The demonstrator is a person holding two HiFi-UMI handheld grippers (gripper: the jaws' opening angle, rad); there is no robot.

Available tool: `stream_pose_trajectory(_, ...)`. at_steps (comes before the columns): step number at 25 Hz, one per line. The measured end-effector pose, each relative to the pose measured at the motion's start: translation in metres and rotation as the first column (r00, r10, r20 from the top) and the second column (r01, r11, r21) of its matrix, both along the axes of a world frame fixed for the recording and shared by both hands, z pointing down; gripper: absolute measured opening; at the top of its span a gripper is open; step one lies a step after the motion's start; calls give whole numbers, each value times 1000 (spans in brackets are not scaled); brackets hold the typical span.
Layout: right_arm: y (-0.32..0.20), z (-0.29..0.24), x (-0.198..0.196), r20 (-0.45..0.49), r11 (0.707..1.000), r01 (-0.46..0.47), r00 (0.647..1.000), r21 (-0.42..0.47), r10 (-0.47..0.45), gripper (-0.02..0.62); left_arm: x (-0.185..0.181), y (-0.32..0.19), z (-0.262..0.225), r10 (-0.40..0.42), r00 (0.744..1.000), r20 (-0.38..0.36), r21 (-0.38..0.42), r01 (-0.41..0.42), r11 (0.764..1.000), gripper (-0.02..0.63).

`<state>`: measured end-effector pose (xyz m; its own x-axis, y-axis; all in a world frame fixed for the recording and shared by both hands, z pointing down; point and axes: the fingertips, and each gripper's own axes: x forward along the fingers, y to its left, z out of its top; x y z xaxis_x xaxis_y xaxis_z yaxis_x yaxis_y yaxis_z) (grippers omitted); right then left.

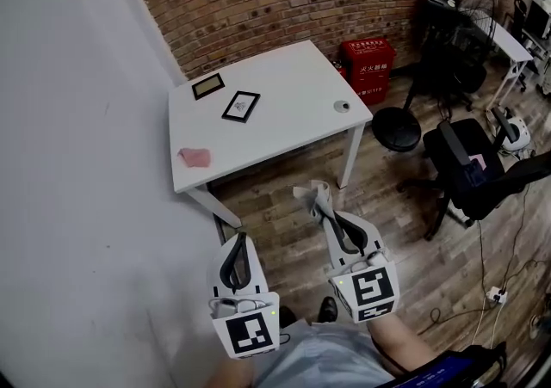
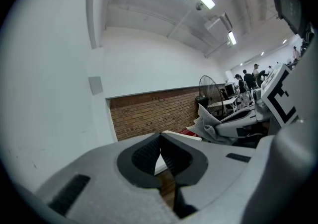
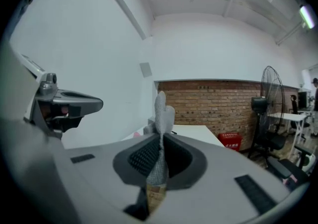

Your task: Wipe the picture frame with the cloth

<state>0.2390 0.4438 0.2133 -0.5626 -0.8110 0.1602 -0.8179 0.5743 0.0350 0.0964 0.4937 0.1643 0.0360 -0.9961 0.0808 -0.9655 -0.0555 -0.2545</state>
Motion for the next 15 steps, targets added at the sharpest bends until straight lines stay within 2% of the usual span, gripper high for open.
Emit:
stream_pose_trajectory(6, -7, 12, 39, -10, 1000, -22, 1000, -22, 21, 28, 19, -12, 6, -22, 1000, -4, -3, 22, 1000, 9)
stream_pose_trajectory(15, -44, 22, 68, -10, 998, -54, 999, -28, 54, 28, 57, -56, 17, 37, 999, 0, -12, -37, 999, 9)
